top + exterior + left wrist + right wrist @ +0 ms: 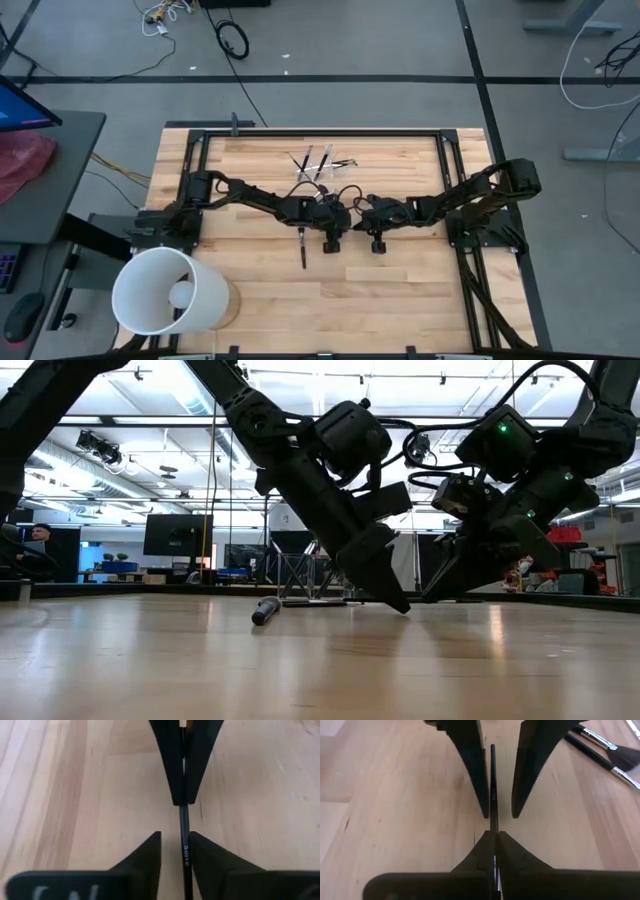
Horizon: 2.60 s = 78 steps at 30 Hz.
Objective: Put items in baskets/containers
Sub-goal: Put the black lash brow brush into the transparent organizer
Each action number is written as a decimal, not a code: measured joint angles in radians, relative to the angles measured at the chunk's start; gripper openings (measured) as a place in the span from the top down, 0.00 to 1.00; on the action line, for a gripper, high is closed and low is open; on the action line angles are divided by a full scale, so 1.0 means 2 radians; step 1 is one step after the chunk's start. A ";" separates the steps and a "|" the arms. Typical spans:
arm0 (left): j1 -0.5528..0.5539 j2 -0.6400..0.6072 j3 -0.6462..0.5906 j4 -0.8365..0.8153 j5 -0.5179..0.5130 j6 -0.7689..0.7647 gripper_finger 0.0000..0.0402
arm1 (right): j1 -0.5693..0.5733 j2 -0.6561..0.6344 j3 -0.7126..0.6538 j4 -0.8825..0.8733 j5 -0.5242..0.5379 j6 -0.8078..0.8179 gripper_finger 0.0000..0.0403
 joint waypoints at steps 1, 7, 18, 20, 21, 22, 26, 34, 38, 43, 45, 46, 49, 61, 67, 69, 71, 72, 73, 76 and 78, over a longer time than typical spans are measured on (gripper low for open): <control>0.000 0.000 0.000 0.000 0.000 0.000 0.78 | 0.000 0.000 0.000 0.000 0.001 0.000 0.99; -0.001 0.000 0.000 0.000 0.001 0.002 0.96 | 0.000 0.000 0.000 -0.001 0.003 0.002 0.98; -0.004 -0.019 0.000 -0.052 -0.005 -0.007 0.97 | 0.000 -0.016 0.001 0.071 0.033 0.023 0.77; -0.007 -0.032 0.000 -0.074 -0.028 0.002 0.97 | 0.000 -0.037 0.003 0.073 0.034 0.023 0.72; -0.009 -0.041 0.000 -0.090 -0.048 0.003 0.97 | 0.001 -0.045 0.007 0.074 0.034 0.023 0.71; -0.011 -0.053 0.000 -0.107 -0.072 0.004 0.96 | 0.002 -0.058 0.008 0.072 0.034 0.023 0.69; -0.010 -0.107 -0.001 -0.192 -0.151 0.001 0.96 | 0.016 -0.119 0.007 0.063 0.018 0.024 0.64; 0.007 -0.281 -0.024 -0.232 -0.193 0.034 0.96 | 0.051 -0.188 0.000 0.038 0.012 0.031 0.64; 0.024 -0.368 -0.086 -0.157 -0.162 0.042 0.96 | 0.056 -0.184 -0.002 0.031 0.013 0.038 0.66; 0.067 -0.409 -0.262 0.166 0.033 0.052 0.96 | 0.055 -0.167 -0.001 0.059 0.075 0.021 0.66; 0.081 -0.391 -0.317 0.302 0.073 0.037 0.96 | 0.048 -0.147 0.000 0.122 0.104 0.010 0.66; 0.087 -0.378 -0.335 0.351 0.086 0.024 0.96 | 0.043 -0.143 -0.002 0.150 0.107 0.004 0.66; 0.098 -0.342 -0.368 0.422 0.116 0.004 0.96 | 0.023 -0.106 -0.001 0.276 0.108 -0.004 0.66; 0.100 -0.281 -0.334 0.471 0.149 0.012 0.96 | -0.064 0.036 0.063 0.411 -0.019 0.011 0.66; 0.101 -0.276 -0.331 0.467 0.150 0.014 0.96 | -0.065 0.050 0.096 0.411 -0.063 -0.020 0.66; 0.102 -0.275 -0.331 0.463 0.149 0.014 0.96 | -0.067 0.049 0.096 0.423 -0.062 -0.021 0.66; 0.102 -0.276 -0.331 0.460 0.149 0.014 0.96 | -0.070 0.048 0.096 0.428 -0.064 -0.020 0.67; 0.102 -0.275 -0.331 0.458 0.149 0.014 0.96 | -0.070 0.048 0.096 0.428 -0.065 -0.019 0.68; 0.102 -0.275 -0.331 0.456 0.149 0.014 0.96 | -0.071 0.048 0.096 0.426 -0.066 -0.018 0.70; 0.101 -0.275 -0.331 0.453 0.149 0.015 0.96 | -0.076 0.048 0.096 0.422 -0.068 -0.018 0.79; 0.102 -0.275 -0.331 0.449 0.148 0.016 0.96 | -0.078 0.048 0.096 0.421 -0.067 -0.013 0.86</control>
